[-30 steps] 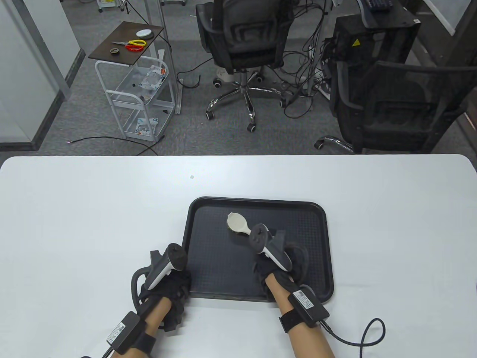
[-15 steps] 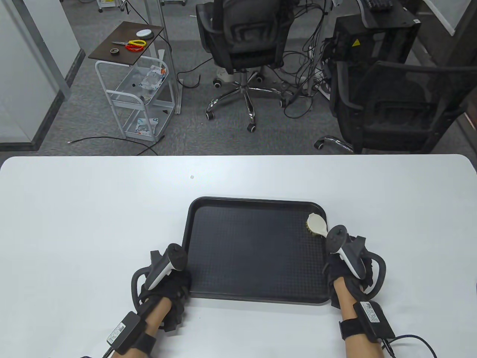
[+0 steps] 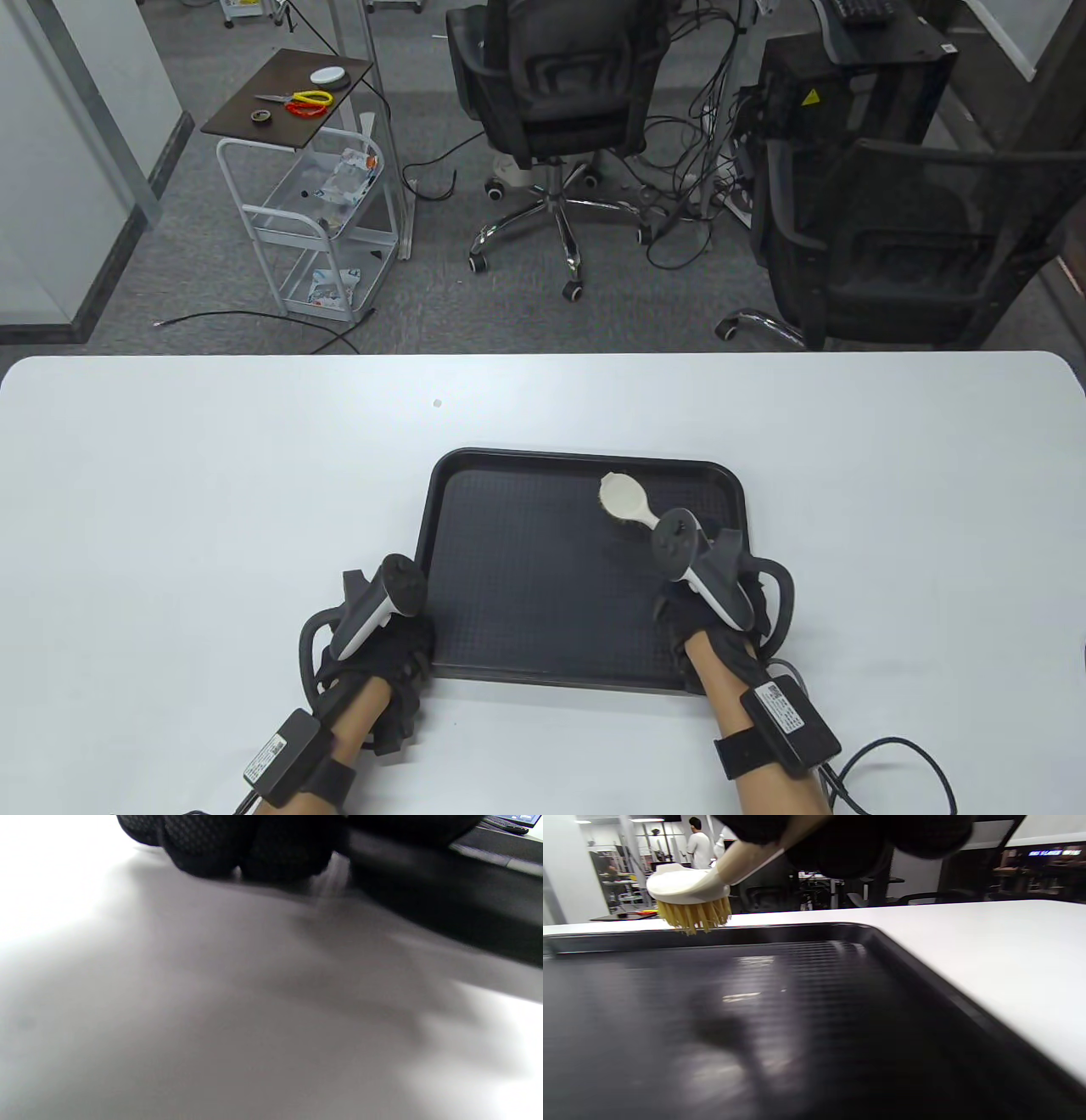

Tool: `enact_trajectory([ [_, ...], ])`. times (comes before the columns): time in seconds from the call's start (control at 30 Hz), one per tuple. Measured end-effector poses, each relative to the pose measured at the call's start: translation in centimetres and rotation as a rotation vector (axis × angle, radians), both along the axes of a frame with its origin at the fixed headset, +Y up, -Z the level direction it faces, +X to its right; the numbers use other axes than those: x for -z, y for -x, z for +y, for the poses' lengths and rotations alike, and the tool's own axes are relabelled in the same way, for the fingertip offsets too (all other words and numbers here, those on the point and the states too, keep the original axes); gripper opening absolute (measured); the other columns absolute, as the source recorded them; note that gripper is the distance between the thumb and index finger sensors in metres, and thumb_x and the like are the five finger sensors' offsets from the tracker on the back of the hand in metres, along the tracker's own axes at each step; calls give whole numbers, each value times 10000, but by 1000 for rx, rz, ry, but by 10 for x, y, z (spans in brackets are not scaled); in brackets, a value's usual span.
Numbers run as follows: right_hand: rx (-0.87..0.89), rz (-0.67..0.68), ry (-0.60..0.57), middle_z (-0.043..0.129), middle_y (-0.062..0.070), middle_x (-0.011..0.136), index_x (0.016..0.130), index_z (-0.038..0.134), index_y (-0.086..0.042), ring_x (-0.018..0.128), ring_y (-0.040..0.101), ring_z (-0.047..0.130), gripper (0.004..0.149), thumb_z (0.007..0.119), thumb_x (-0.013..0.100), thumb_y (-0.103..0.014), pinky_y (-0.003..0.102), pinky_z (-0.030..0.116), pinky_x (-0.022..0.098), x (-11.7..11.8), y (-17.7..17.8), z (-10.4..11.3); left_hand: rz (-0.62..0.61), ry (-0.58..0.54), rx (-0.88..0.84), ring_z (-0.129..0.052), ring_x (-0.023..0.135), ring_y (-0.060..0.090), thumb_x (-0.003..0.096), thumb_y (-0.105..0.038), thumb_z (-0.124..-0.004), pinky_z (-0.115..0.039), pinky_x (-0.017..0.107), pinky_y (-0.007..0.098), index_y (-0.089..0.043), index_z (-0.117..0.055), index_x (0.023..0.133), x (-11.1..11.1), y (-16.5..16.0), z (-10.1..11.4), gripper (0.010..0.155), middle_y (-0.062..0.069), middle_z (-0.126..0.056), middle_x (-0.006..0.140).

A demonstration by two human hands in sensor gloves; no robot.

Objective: Scrub the tray with pot brush

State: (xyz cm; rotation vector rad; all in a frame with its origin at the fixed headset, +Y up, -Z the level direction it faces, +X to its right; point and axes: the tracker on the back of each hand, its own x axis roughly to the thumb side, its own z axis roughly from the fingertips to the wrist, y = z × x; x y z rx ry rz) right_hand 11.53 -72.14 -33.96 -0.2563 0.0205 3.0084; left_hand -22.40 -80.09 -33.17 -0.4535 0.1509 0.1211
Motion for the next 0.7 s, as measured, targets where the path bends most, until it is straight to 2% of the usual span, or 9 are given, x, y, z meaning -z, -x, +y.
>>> enact_trajectory([
  [0.17,35,119,0,697,76,988,1013,645,-295,734,269,846,533,747,492,-257,454,770,522,1,58,-5,0,-2,2,-806,551,208,461,-516,-696,-549,693,514,-162,-357,1059,0,0,0,774,-2,-793,595],
  [0.37,46,199,38,692,69,992,1015,639,-300,739,264,846,535,745,492,-261,451,771,527,1,108,-18,1,-1,2,-806,550,207,460,-516,-696,-550,694,513,-164,-359,1059,0,0,0,772,-3,-793,595],
  [0.57,40,219,60,701,73,985,1011,645,-296,731,263,853,532,745,489,-262,449,779,516,-1,124,-33,1,-1,0,-806,551,206,459,-517,-696,-550,693,513,-164,-359,1059,0,0,0,773,-4,-793,596],
  [0.7,54,202,59,707,78,979,1010,645,-293,722,266,860,534,746,486,-262,448,786,509,-5,113,-38,1,0,-1,-806,552,207,460,-517,-696,-549,694,514,-165,-358,1060,0,0,0,773,-3,-793,597],
])
